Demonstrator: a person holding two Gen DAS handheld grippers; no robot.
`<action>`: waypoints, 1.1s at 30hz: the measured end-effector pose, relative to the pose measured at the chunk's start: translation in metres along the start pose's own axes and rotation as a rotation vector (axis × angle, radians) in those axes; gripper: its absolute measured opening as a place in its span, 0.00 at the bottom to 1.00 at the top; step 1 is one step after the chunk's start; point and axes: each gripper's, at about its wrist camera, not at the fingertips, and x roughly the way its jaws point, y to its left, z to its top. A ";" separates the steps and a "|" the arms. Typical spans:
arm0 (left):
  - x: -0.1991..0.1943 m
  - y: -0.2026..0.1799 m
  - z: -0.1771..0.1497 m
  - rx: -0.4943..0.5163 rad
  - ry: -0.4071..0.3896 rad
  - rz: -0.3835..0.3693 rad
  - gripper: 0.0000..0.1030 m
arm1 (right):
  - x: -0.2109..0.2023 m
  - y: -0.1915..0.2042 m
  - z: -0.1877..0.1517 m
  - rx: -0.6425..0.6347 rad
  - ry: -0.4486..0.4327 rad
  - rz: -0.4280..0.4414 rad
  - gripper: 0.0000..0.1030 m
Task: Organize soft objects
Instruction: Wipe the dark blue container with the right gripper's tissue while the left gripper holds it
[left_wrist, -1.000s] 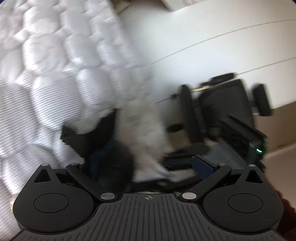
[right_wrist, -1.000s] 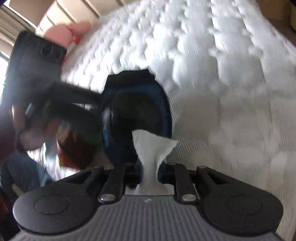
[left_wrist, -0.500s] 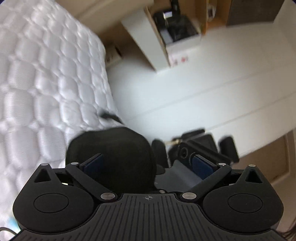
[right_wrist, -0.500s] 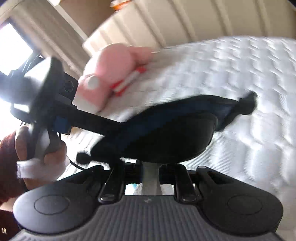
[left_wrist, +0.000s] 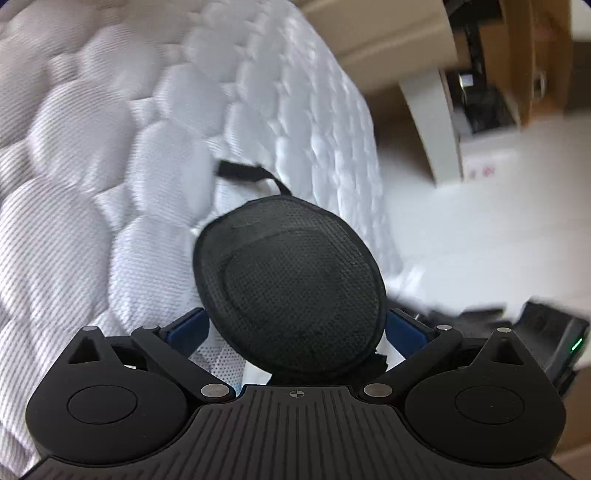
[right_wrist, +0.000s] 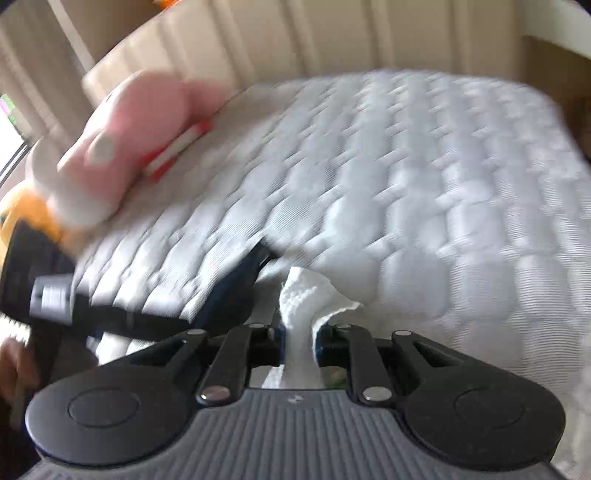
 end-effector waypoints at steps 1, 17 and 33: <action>0.006 -0.011 -0.001 0.079 0.032 0.027 1.00 | -0.006 -0.001 0.004 0.022 -0.035 -0.001 0.16; -0.021 0.016 0.005 -0.068 0.027 0.279 1.00 | 0.073 0.050 0.015 -0.294 0.043 0.039 0.30; -0.036 0.050 0.019 -0.194 0.009 0.206 1.00 | 0.095 0.018 0.023 -0.100 0.085 0.062 0.12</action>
